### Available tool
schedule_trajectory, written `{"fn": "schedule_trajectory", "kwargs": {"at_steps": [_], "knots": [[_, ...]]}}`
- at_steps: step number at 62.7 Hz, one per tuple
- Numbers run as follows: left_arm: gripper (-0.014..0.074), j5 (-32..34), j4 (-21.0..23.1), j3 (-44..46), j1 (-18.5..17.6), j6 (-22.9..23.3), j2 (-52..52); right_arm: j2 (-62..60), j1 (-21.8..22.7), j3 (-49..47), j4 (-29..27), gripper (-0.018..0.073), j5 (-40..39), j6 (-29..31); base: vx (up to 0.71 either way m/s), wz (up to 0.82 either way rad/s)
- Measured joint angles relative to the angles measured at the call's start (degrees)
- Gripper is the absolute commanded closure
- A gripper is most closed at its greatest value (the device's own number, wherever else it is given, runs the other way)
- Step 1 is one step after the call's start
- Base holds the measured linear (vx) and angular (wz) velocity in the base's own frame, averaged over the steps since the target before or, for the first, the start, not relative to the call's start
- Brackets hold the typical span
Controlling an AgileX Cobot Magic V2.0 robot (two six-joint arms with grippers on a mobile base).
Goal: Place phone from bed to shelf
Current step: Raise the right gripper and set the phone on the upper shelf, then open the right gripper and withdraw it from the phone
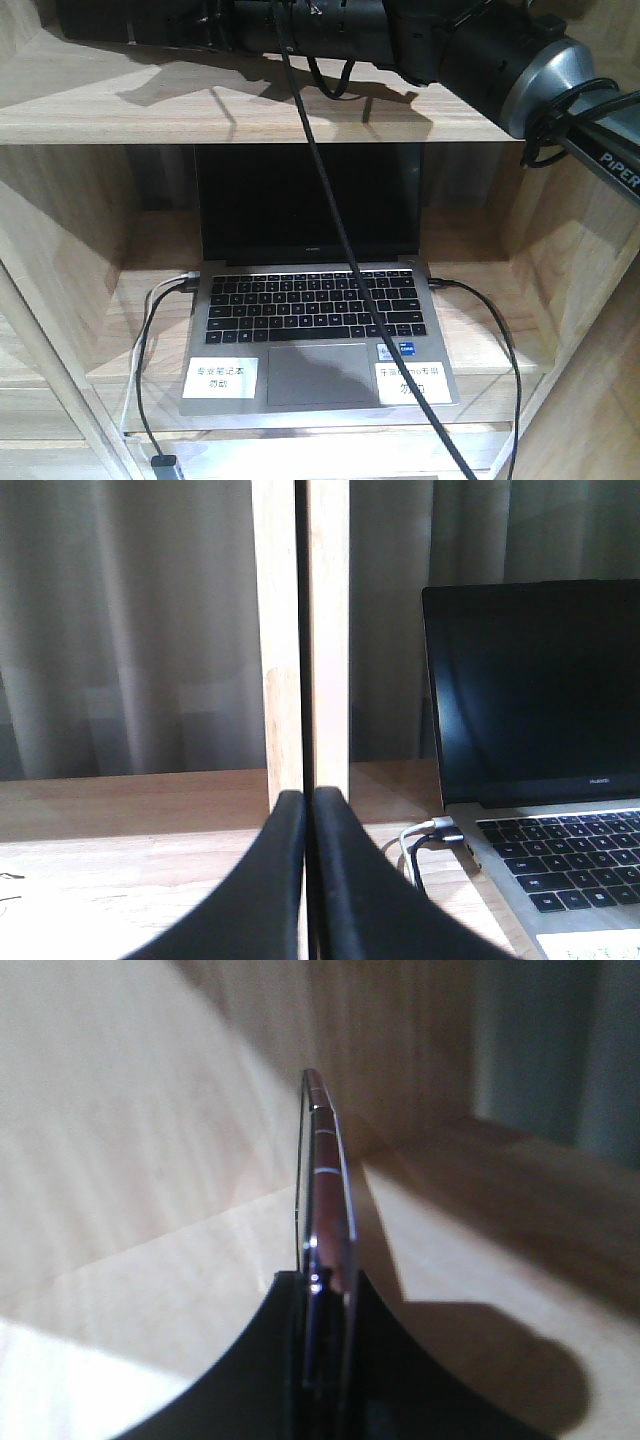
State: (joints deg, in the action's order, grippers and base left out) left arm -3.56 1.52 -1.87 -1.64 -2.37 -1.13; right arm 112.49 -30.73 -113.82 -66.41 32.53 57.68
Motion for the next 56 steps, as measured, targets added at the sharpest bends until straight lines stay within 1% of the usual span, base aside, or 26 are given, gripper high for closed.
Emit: {"fn": "schedule_trajectory", "kwargs": {"at_steps": [9, 13, 17, 20, 26, 31, 37, 40, 43, 46, 56], "knots": [[0.0595, 0.00, 0.00, 0.00, 0.00, 0.00, 0.00, 0.00, 0.00, 0.00, 0.00, 0.0480, -0.83, 0.00, 0.00, 0.00], [0.0595, 0.00, 0.00, 0.00, 0.00, 0.00, 0.00, 0.00, 0.00, 0.00, -0.16, 0.0437, -0.95, 0.00, 0.00, 0.00], [0.0595, 0.00, 0.00, 0.00, 0.00, 0.00, 0.00, 0.00, 0.00, -0.01, -0.33, 0.0374, -1.20, 0.00, 0.00, 0.00], [0.0595, 0.00, 0.00, 0.00, 0.00, 0.00, 0.00, 0.00, 0.00, -0.06, -0.45, 0.0323, -1.58, 0.00, 0.00, 0.00], [0.0595, 0.00, 0.00, 0.00, 0.00, 0.00, 0.00, 0.00, 0.00, -0.12, -0.62, 0.0192, -2.13, 0.00, 0.00, 0.00], [0.0595, 0.00, 0.00, 0.00, 0.00, 0.00, 0.00, 0.00, 0.00, -0.12, -0.62, 0.0063, -2.86, 0.00, 0.00, 0.00], [0.0595, 0.00, 0.00, 0.00, 0.00, 0.00, 0.00, 0.00, 0.00, -0.12, -0.73, -0.0059, -4.16, 0.00, 0.00, 0.00], [0.0595, 0.00, 0.00, 0.00, 0.00, 0.00, 0.00, 0.00, 0.00, -0.12, -0.86, -0.0102, -5.01, 0.00, 0.00, 0.00], [0.0595, 0.00, 0.00, 0.00, 0.00, 0.00, 0.00, 0.00, 0.00, -0.12, -0.86, -0.0139, -5.96, 0.00, 0.00, 0.00], [0.0595, 0.00, 0.00, 0.00, 0.00, 0.00, 0.00, 0.00, 0.00, -0.12, -0.86, -0.0157, -6.51, 0.00, 0.00, 0.00], [0.0595, 0.00, 0.00, 0.00, 0.00, 0.00, 0.00, 0.00, 0.00, -0.12, -0.34, -0.0150, -6.68, 0.00, 0.00, 0.00]]}}
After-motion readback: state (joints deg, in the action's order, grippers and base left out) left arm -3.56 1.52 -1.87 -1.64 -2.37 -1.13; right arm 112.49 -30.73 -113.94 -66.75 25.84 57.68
